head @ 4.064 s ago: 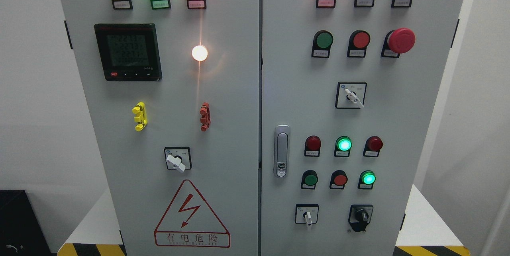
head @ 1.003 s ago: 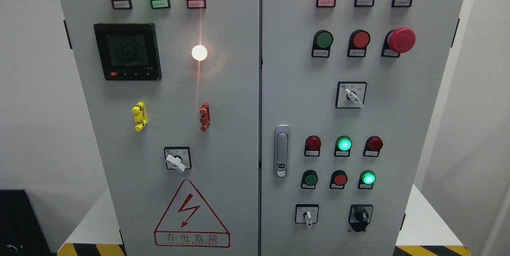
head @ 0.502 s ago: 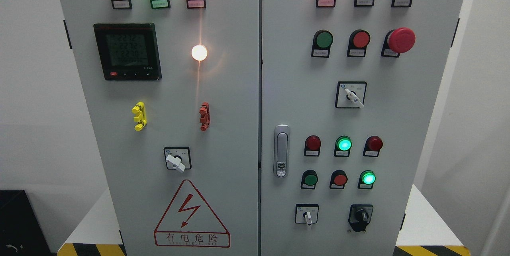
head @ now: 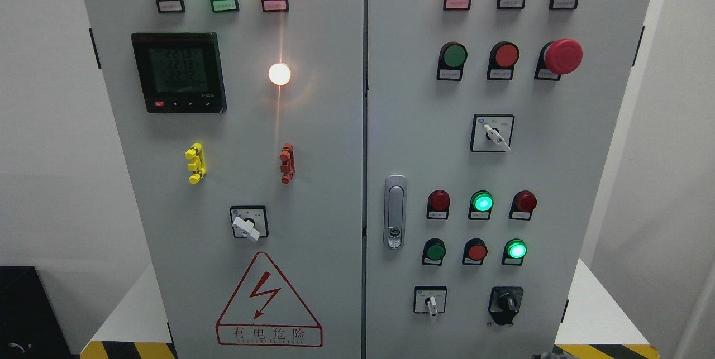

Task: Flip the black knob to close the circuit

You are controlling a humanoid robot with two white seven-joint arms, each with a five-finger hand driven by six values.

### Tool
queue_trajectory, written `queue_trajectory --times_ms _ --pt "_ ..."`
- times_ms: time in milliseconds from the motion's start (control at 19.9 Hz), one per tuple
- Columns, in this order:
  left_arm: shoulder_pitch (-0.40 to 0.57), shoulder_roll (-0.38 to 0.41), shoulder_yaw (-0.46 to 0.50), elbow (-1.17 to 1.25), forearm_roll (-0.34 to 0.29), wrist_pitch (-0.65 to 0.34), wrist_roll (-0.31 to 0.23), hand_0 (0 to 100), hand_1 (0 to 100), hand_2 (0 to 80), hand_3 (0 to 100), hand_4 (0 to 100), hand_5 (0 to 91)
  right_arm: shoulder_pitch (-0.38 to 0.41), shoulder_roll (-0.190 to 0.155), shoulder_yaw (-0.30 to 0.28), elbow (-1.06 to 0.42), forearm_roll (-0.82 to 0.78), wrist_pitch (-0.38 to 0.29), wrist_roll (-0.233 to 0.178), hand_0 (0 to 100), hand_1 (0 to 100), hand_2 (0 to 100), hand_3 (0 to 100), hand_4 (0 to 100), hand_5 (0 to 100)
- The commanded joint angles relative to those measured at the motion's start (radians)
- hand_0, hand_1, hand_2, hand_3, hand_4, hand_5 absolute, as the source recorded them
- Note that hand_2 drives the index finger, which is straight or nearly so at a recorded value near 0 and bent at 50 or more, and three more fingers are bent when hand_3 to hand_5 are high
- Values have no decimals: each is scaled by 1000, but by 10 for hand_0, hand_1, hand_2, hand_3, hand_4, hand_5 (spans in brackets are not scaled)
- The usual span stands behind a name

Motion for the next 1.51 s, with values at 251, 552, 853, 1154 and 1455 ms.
queue_trajectory --times_ms 251,552,853,1154,1455 --pt "0 0 0 1 0 -1 -1 120 556 0 0 0 0 -102 -13 0 76 42 40 33 0 0 913 1000 965 976" --pt "0 0 -1 -1 0 -1 -1 120 556 0 0 0 0 -113 -10 0 75 62 77 66 0 0 916 1000 973 981" --pt "0 0 -1 1 0 -1 -1 120 556 0 0 0 0 -116 -5 1 69 61 79 70 0 0 924 1000 979 984" --pt "0 0 0 1 0 -1 -1 120 556 0 0 0 0 -140 -7 1 73 62 79 73 0 0 924 1000 980 988" --pt "0 0 0 1 0 -1 -1 120 556 0 0 0 0 -154 -8 0 86 67 79 88 0 0 924 1000 981 988"
